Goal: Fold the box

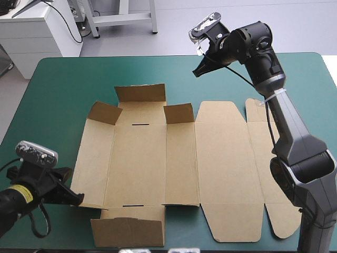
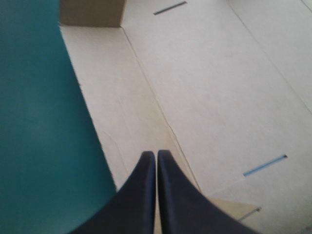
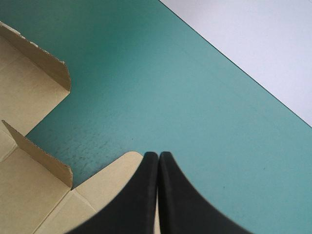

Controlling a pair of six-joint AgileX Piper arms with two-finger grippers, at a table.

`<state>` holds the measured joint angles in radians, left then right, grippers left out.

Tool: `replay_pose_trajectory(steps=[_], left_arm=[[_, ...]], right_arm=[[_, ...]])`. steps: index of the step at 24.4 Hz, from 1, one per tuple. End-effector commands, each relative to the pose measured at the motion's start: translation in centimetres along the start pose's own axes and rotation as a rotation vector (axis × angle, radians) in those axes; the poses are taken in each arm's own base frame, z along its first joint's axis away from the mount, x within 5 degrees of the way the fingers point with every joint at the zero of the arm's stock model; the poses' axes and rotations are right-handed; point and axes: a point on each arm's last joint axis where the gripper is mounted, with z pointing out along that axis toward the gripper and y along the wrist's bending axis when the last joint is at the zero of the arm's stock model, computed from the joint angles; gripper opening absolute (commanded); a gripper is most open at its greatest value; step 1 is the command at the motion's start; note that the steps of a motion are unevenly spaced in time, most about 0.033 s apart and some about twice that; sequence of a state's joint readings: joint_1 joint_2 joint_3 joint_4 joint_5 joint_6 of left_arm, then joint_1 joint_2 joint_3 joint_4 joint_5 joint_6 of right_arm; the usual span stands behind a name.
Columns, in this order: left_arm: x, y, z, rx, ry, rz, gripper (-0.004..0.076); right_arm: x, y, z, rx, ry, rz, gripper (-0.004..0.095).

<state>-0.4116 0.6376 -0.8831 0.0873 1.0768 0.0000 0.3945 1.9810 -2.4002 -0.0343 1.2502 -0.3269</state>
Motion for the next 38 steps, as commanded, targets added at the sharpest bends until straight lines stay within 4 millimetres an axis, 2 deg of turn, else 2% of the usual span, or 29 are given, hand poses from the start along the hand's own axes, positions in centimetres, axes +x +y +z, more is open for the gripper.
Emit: replay_pose_trajectory(steps=[1, 5, 8, 16, 18, 19, 23, 25, 28, 31, 33, 36, 38], left_arm=[[-4.4, 0.9, -0.3, -0.079, -0.075, 0.029, -0.0008], [-7.3, 1.4, 0.3, -0.134, -0.061, 0.056, -0.0001], [-8.6, 2.1, 0.8, -0.204, -0.041, 0.067, 0.0018], [-9.7, 2.5, 2.6, -0.259, 0.016, 0.086, 0.0018], [-9.9, 2.8, 3.1, -0.254, 0.006, 0.063, 0.0018], [-10.2, 3.0, 3.9, -0.211, -0.003, 0.029, 0.0018], [-10.4, 3.6, 6.3, -0.064, 0.042, 0.014, 0.0018], [-10.4, 4.6, 7.7, -0.001, 0.061, -0.027, 0.0018], [-9.5, 8.2, 9.4, 0.083, 0.091, -0.16, 0.0018], [-7.8, 11.1, 9.1, 0.159, 0.13, -0.274, 0.0015], [-6.4, 13.1, 8.1, 0.142, 0.148, -0.382, 0.0015], [-5.5, 13.6, 7.6, 0.143, 0.201, -0.411, 0.0025], [-5.6, 13.5, 7.6, 0.15, 0.193, -0.421, 0.0076]], right_arm=[[-0.6, -0.8, -3.9, 0.047, -0.083, 0.033, -0.0019], [-0.4, -1.6, -4.2, 0.072, -0.078, 0.05, -0.0019], [0.1, -2.8, -4.7, 0.086, -0.083, 0.076, -0.0019], [2.2, -6.6, -8.3, 0.066, -0.131, 0.217, -0.0019], [3.4, -7.1, -9.0, 0.081, -0.101, 0.23, -0.002], [4.8, -7.3, -9.7, 0.087, -0.067, 0.237, -0.002], [7.2, -6.4, -11.0, 0.076, -0.004, 0.229, -0.0019], [8.1, -5.8, -11.5, 0.065, 0.019, 0.219, -0.0019], [10.4, -4.0, -13.2, 0.067, 0.02, 0.218, -0.0019], [12.3, -2.6, -14.5, 0.077, 0.004, 0.225, -0.0019], [14.3, -1.2, -15.5, 0.084, -0.007, 0.235, -0.0019], [16.5, 0.2, -15.9, 0.082, 0.0, 0.249, -0.0019], [18.0, 1.1, -16.3, 0.081, 0.009, 0.25, -0.0019]])
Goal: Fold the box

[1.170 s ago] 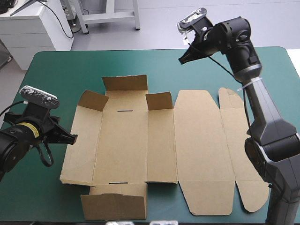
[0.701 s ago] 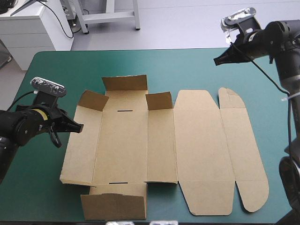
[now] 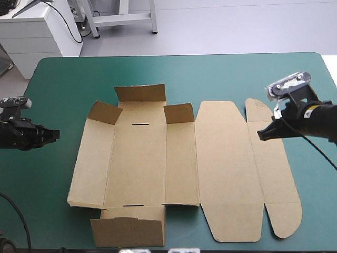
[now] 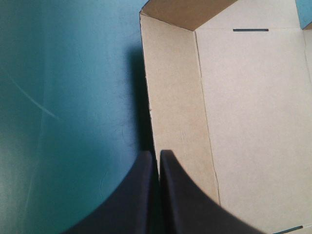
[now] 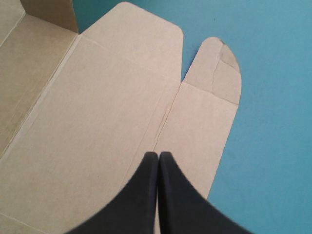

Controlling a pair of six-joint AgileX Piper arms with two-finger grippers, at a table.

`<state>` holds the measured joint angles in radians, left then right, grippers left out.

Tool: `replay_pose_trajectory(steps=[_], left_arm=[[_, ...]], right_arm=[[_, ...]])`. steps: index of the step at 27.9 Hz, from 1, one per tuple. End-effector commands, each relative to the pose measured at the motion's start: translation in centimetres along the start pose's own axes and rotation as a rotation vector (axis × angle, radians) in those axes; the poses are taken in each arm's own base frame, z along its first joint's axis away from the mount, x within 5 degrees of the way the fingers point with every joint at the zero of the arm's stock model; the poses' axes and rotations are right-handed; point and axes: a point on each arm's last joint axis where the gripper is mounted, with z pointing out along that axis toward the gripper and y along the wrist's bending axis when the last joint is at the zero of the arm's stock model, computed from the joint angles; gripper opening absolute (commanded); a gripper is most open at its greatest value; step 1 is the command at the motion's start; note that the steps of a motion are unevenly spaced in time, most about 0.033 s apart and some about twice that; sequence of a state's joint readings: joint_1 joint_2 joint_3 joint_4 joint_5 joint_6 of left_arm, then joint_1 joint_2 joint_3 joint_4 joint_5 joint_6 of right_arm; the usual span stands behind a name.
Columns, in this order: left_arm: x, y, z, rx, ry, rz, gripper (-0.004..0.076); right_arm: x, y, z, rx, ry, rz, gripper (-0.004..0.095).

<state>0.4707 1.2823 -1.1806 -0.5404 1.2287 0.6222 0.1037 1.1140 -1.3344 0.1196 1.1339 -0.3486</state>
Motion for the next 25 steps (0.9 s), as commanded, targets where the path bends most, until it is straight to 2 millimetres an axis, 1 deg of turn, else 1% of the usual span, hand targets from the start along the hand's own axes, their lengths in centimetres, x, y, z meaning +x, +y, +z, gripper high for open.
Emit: replay_pose_trajectory(steps=[1, 2, 3, 5, 7, 8, 12, 15, 20, 22, 25], left_arm=[[-0.3, -1.3, -1.4, 0.066, -0.031, -0.003, 0.015], [-0.3, -1.4, -1.3, 0.069, -0.031, -0.001, 0.0199], [-0.2, -1.4, -1.2, 0.068, -0.026, -0.001, 0.0301], [0.0, -1.3, -0.9, 0.074, -0.013, -0.009, 0.0405], [0.7, -1.1, -0.2, 0.085, 0.014, -0.037, 0.0484], [1.1, -1.0, 0.3, 0.095, 0.034, -0.051, 0.0501], [3.9, -0.7, 3.0, 0.145, 0.14, -0.119, 0.0503], [5.7, -0.7, 4.5, 0.186, 0.191, -0.147, 0.0503], [7.3, -1.2, 6.1, 0.277, 0.19, -0.162, 0.0503], [7.8, -1.1, 6.7, 0.277, 0.193, -0.171, 0.0503], [8.1, -1.1, 7.0, 0.277, 0.196, -0.182, 0.0503]], right_arm=[[1.5, 0.5, -1.4, 0.027, -0.074, 0.007, -0.0019], [1.9, 0.6, -1.4, 0.028, -0.072, 0.007, -0.0019], [2.6, 0.8, -1.5, 0.029, -0.073, 0.007, -0.002], [3.0, 0.9, -1.7, 0.037, -0.094, 0.007, -0.002], [3.1, 1.0, -2.0, 0.042, -0.115, 0.007, -0.0019], [3.2, 1.1, -2.2, 0.043, -0.122, 0.008, -0.002], [3.0, 1.0, -2.3, 0.05, -0.141, 0.007, -0.0019], [2.9, 1.0, -2.2, 0.05, -0.153, 0.01, -0.0021], [3.0, 1.1, -2.0, 0.039, -0.149, 0.016, -0.0021], [3.0, 1.1, -2.0, 0.039, -0.149, 0.016, -0.0021], [3.0, 1.1, -2.0, 0.039, -0.149, 0.016, -0.0021]])
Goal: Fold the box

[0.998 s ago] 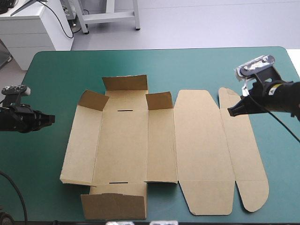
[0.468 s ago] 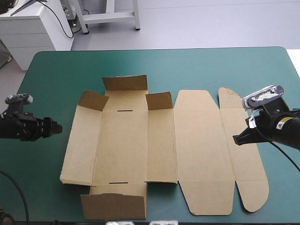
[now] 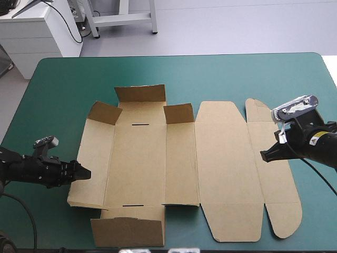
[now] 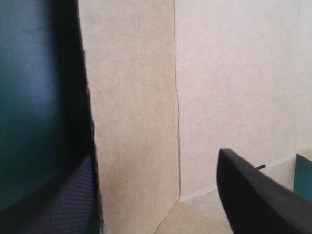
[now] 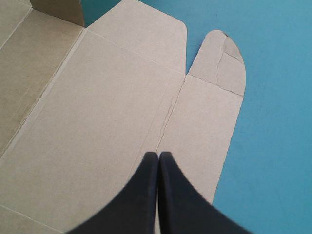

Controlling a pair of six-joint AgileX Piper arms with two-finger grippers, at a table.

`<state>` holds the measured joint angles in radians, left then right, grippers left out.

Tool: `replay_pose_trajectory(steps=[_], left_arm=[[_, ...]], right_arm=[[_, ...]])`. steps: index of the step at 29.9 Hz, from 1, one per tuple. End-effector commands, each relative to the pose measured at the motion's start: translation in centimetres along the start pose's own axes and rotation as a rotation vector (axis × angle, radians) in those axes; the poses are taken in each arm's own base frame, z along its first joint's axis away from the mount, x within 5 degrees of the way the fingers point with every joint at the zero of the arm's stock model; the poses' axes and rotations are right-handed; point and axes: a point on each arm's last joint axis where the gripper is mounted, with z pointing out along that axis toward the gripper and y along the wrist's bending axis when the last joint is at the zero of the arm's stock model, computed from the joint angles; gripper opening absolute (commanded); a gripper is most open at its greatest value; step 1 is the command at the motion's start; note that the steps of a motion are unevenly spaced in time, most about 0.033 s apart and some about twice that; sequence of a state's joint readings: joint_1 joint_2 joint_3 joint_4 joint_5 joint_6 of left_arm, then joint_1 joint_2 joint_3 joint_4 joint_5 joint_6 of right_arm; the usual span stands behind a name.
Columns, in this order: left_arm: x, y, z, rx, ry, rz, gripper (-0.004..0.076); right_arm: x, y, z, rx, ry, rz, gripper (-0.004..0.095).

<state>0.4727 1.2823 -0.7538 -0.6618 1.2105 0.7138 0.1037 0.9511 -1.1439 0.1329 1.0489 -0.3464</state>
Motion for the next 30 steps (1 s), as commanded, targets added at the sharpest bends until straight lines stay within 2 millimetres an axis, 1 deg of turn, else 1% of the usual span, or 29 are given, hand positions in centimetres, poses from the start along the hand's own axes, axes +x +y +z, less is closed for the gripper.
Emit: replay_pose_trajectory(steps=[1, 8, 15, 19, 23, 30], left_arm=[[-0.2, -1.0, -0.5, 0.053, -0.04, 0.008, 0.0503], [-0.1, -1.5, -0.2, 0.077, -0.007, 0.025, 0.0503], [-0.6, -1.6, 1.7, 0.122, 0.079, 0.017, 0.0502], [-0.9, -1.5, 2.5, 0.132, 0.106, 0.013, 0.0493], [-1.1, -1.2, 2.8, 0.126, 0.102, 0.003, 0.0443], [-1.2, -1.0, 3.1, 0.138, 0.113, -0.012, 0.0278]], right_arm=[[-0.9, -0.2, -1.0, 0.028, -0.092, 0.004, -0.0021], [-0.9, -0.2, -1.0, 0.025, -0.091, 0.006, -0.0021], [-0.9, -0.2, -1.0, 0.024, -0.089, 0.006, -0.0021], [-0.8, -0.2, -1.0, 0.024, -0.088, 0.006, -0.0021], [-0.8, -0.2, -1.0, 0.024, -0.088, 0.006, -0.0021], [-0.9, -0.2, -1.0, 0.024, -0.089, 0.006, -0.0021]])
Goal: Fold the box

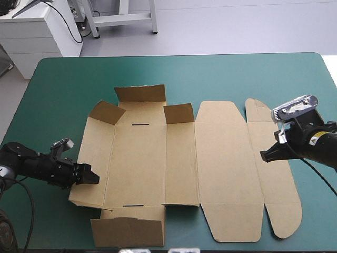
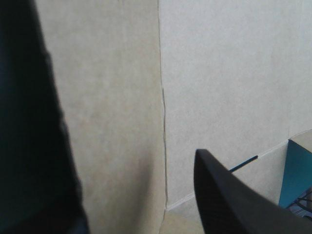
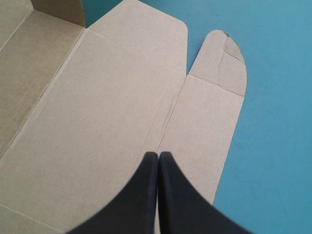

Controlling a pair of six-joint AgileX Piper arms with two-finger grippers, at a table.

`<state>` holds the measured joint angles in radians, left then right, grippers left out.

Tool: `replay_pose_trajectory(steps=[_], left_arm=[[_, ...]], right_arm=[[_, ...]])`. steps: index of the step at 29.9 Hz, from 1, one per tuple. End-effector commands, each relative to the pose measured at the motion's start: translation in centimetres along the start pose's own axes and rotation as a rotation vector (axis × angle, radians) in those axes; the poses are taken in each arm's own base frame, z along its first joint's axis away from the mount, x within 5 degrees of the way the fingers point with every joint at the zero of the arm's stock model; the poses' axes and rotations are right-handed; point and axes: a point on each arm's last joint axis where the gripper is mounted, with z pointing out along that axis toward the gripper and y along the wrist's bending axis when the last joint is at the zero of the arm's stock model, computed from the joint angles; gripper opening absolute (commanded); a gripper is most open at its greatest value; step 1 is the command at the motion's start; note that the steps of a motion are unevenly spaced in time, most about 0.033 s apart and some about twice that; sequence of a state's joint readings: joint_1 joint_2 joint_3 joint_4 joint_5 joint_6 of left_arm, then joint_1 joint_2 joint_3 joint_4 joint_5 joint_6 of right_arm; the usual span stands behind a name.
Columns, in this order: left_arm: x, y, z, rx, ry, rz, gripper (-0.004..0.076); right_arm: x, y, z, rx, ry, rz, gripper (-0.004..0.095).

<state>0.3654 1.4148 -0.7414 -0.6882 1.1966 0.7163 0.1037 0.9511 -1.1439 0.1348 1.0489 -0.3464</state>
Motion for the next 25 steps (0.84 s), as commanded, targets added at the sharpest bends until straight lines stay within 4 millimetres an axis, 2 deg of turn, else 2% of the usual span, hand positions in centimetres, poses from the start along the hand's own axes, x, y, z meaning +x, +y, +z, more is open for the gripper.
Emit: replay_pose_trajectory(steps=[1, 8, 10, 12, 16, 19, 25], left_arm=[[-0.4, -1.0, -0.4, 0.061, -0.021, -0.007, 0.0258], [-0.8, -0.6, 0.1, 0.084, -0.016, -0.032, 0.0175], [-1.0, -0.6, 0.1, 0.086, -0.033, -0.037, 0.0102], [-1.0, -0.6, 0.1, 0.087, -0.04, -0.009, -0.0008], [-0.9, -1.0, 0.0, 0.122, -0.033, 0.073, -0.0008], [-1.7, -1.6, -0.5, 0.164, -0.098, 0.123, -0.0008], [-3.7, -4.3, -1.8, 0.148, -0.096, 0.256, -0.0008]], right_arm=[[-0.8, -0.2, -1.0, 0.026, -0.089, 0.005, -0.0021], [-0.9, -0.2, -1.0, 0.025, -0.091, 0.006, -0.0021], [-0.9, -0.2, -1.0, 0.025, -0.091, 0.006, -0.0021], [-0.9, -0.2, -1.0, 0.023, -0.092, 0.007, -0.002], [-0.9, -0.2, -1.0, 0.023, -0.092, 0.007, -0.0021], [-0.9, -0.2, -1.0, 0.023, -0.092, 0.007, -0.0021], [-0.9, -0.2, -1.0, 0.025, -0.091, 0.006, -0.002]])
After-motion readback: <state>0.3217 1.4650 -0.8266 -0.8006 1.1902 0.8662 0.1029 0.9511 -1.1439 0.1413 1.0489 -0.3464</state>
